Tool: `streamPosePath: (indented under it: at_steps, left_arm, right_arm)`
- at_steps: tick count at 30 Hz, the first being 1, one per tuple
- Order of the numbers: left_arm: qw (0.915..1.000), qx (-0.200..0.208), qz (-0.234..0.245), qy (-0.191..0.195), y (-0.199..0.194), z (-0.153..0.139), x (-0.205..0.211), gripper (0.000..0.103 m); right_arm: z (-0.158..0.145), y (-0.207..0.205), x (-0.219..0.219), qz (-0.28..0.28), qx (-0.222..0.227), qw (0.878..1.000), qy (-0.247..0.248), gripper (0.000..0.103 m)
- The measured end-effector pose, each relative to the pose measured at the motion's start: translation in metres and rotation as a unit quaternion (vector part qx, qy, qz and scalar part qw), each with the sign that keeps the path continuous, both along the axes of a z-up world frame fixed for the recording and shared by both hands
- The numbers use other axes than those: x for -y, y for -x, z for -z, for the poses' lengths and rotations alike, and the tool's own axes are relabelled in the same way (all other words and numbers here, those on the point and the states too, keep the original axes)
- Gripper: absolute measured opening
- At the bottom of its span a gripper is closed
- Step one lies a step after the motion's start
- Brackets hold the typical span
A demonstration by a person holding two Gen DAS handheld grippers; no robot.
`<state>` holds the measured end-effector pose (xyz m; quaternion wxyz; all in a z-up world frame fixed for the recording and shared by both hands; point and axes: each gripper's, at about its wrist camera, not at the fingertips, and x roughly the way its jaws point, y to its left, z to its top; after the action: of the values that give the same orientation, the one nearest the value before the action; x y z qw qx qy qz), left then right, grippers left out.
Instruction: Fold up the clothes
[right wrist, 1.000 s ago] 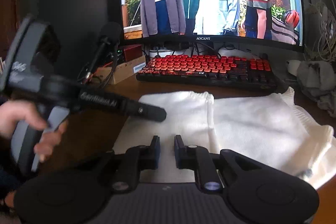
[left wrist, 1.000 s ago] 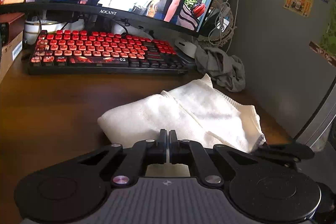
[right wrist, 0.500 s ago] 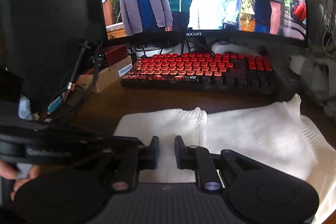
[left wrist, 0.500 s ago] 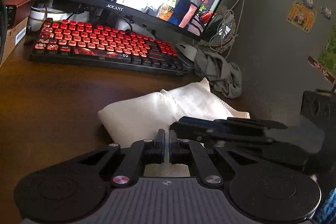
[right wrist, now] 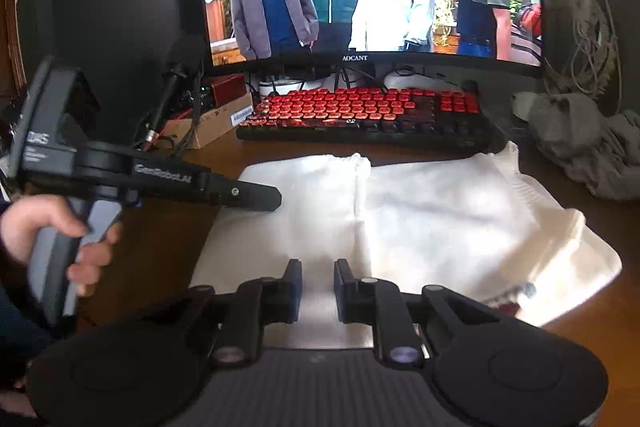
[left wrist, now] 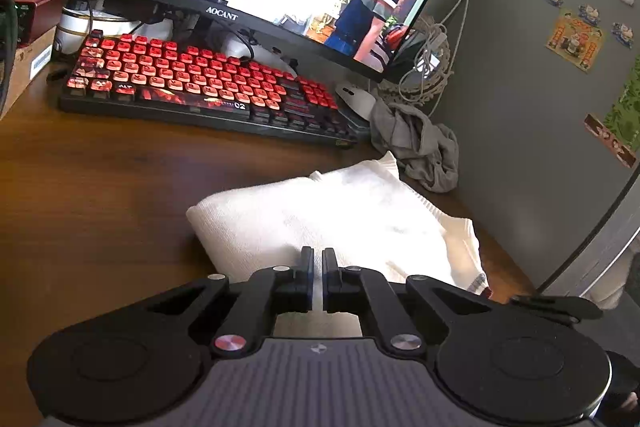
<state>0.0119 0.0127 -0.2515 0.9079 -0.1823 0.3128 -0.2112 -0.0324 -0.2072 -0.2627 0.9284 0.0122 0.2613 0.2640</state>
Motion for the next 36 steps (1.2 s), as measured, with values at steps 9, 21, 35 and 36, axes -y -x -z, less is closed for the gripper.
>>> streamPosePath:
  at_steps: [9, 21, 35, 36]
  left_arm:
    - [0.9954, 0.02, 0.028, -0.089, -0.028, -0.011, 0.025, 0.017]
    - [0.9989, 0.011, 0.0, -0.046, -0.057, -0.017, 0.007, 0.008]
    - [0.9958, -0.049, -0.072, 0.028, 0.011, -0.012, -0.043, 0.052]
    - [0.9958, -0.052, -0.07, 0.03, 0.009, -0.009, -0.041, 0.052]
  right_arm:
    - [0.001, -0.013, -0.025, -0.032, 0.019, 0.999, 0.012, 0.021]
    - [0.004, 0.005, -0.007, -0.046, 0.015, 0.999, -0.013, 0.027]
    - [0.007, 0.041, -0.016, -0.118, 0.029, 0.992, 0.023, 0.039]
    - [0.008, 0.045, -0.016, -0.116, 0.027, 0.993, 0.022, 0.039]
